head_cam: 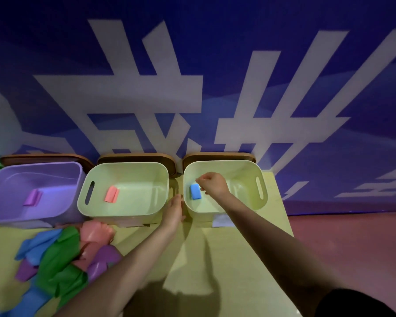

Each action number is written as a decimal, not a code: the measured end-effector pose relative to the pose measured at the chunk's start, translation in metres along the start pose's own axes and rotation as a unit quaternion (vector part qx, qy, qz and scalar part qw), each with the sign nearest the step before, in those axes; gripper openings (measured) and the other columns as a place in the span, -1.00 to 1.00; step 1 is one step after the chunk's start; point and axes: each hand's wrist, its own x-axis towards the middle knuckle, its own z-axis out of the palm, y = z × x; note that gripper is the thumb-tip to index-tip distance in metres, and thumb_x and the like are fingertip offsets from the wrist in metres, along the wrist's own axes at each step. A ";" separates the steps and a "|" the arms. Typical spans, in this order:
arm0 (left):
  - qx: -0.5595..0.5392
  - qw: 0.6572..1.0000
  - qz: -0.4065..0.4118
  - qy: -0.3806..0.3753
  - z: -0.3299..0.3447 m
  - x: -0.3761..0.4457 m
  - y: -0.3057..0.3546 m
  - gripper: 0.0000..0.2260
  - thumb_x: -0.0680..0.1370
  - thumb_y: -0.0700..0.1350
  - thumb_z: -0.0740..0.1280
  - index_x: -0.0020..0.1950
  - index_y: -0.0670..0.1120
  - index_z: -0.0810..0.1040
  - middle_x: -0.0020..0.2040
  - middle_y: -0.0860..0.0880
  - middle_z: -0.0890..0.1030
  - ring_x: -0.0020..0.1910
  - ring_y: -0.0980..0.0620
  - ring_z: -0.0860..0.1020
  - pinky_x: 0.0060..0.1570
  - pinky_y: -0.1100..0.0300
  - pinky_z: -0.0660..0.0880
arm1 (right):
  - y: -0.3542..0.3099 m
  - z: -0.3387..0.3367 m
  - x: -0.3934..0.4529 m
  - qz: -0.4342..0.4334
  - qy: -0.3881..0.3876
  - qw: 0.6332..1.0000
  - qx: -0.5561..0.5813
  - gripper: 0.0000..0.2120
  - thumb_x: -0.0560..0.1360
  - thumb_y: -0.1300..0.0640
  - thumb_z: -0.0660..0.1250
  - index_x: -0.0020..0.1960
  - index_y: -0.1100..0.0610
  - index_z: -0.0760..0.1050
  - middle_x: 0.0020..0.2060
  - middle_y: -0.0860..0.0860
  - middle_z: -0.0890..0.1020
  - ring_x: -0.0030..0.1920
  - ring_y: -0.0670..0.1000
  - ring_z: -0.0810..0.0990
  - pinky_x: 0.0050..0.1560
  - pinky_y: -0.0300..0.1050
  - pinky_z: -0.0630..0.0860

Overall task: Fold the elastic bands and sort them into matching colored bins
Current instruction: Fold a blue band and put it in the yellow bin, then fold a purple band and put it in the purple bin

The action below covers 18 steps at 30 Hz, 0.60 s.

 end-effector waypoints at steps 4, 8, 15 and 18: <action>0.014 0.999 0.009 -0.038 -0.019 -0.025 -0.010 -0.73 0.66 -0.03 0.09 0.24 -0.11 0.47 0.07 -0.10 0.54 -0.03 -0.02 0.51 -0.10 0.13 0.49 | -0.021 -0.006 -0.077 -0.072 0.050 0.982 0.165 -0.86 0.53 0.10 0.33 -0.02 0.15 0.59 -0.22 0.03 0.65 -0.23 -0.04 0.62 -0.19 -0.20 0.54; 0.014 0.998 0.037 -0.057 -0.061 -0.047 -0.018 -0.74 0.65 -0.11 0.12 0.17 -0.18 0.53 -0.05 -0.09 0.59 -0.15 -0.01 0.54 -0.24 0.21 0.44 | -0.024 0.012 -0.139 -0.087 0.040 0.976 0.195 -0.84 0.55 0.11 0.31 -0.04 0.19 0.59 -0.31 -0.03 0.63 -0.35 -0.17 0.57 -0.31 -0.33 0.46; 0.130 0.984 0.111 -0.044 -0.186 -0.061 -0.026 -0.80 0.66 -0.17 0.10 0.16 -0.12 0.49 -0.09 -0.11 0.57 -0.24 0.02 0.51 -0.30 0.29 0.44 | -0.011 0.100 -0.200 -0.033 -0.038 0.979 0.196 -0.86 0.55 0.20 0.28 -0.08 0.22 0.58 -0.37 0.00 0.57 -0.42 -0.12 0.52 -0.38 -0.31 0.40; 0.202 0.971 0.124 -0.024 -0.248 -0.051 -0.034 -0.84 0.65 -0.17 0.13 0.05 -0.11 0.51 -0.11 -0.12 0.56 -0.26 0.03 0.49 -0.30 0.25 0.37 | -0.004 0.141 -0.213 -0.007 -0.078 0.985 0.152 -0.84 0.56 0.20 0.25 -0.06 0.21 0.59 -0.35 0.00 0.57 -0.37 -0.09 0.53 -0.36 -0.29 0.41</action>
